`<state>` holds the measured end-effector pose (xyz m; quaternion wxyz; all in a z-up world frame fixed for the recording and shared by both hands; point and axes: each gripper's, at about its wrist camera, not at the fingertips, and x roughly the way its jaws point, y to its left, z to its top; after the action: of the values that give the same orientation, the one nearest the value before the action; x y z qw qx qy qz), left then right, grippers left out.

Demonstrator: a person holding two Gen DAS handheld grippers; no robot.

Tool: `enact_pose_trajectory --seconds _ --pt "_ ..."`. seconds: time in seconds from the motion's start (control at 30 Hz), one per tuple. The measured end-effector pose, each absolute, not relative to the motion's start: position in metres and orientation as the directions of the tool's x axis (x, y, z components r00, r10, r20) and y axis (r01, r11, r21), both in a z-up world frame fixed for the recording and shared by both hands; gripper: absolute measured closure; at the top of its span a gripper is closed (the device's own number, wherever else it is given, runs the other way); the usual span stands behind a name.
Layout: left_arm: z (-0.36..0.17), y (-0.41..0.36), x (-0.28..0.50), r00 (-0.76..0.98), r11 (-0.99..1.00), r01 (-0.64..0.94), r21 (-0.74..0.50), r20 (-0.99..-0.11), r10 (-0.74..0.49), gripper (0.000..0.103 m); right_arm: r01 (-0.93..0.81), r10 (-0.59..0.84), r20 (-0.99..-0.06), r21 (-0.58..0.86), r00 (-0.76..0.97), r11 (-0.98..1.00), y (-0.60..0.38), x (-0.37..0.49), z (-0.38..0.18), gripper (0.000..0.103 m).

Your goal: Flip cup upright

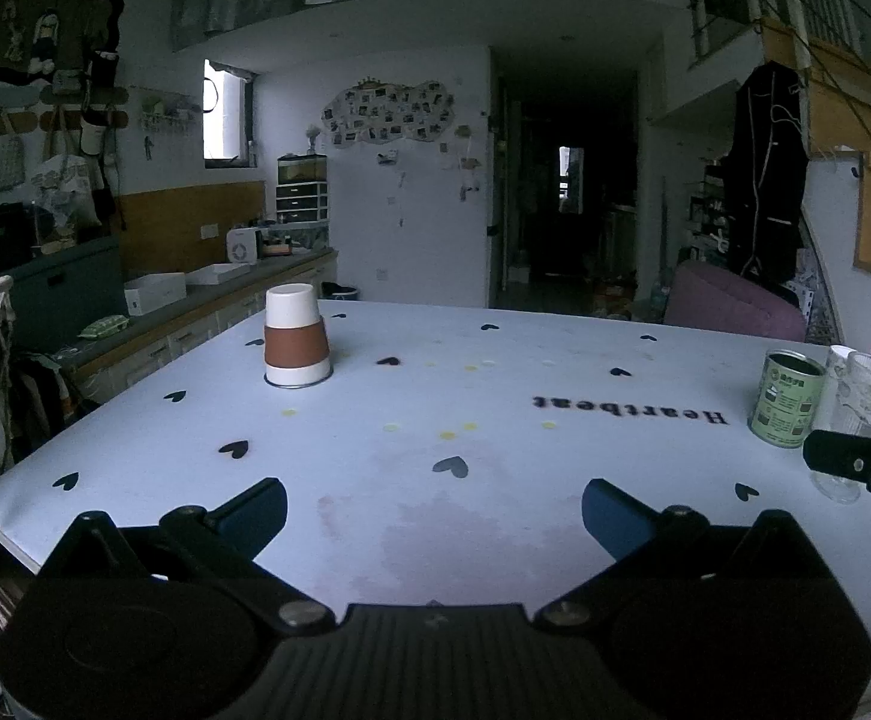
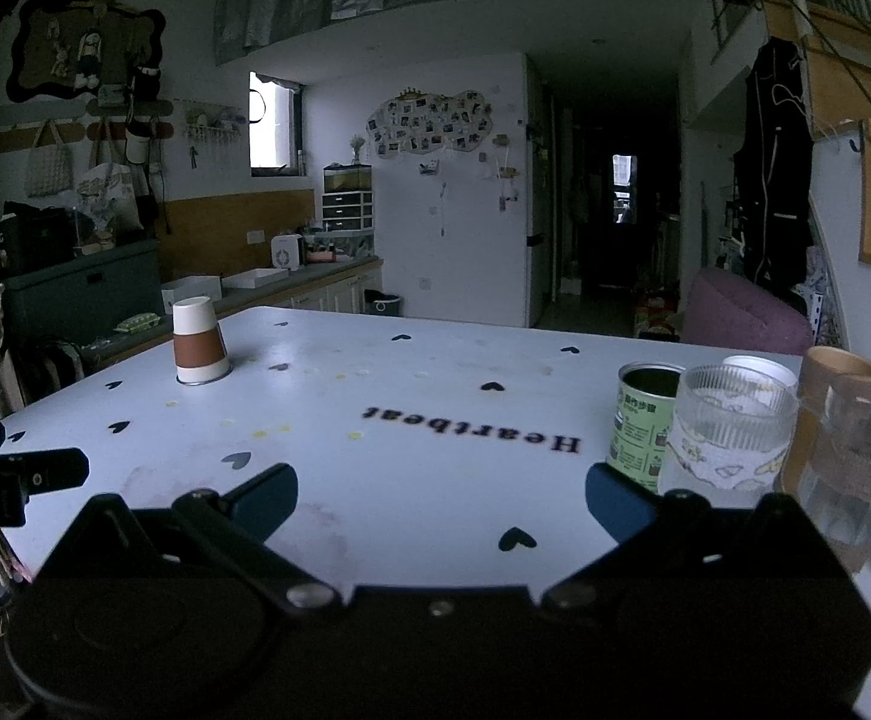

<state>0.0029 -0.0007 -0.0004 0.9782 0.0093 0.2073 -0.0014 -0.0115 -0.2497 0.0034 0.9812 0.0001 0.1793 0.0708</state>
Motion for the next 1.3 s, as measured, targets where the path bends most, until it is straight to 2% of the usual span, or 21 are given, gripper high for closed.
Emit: enact_pose_trajectory --seconds 1.3 --pt "-0.0020 -0.0057 0.0005 0.914 1.000 0.010 0.017 -0.406 -0.002 0.000 -0.134 0.136 -0.350 0.029 0.927 0.991 -0.2548 -0.0141 0.0034 0.000"
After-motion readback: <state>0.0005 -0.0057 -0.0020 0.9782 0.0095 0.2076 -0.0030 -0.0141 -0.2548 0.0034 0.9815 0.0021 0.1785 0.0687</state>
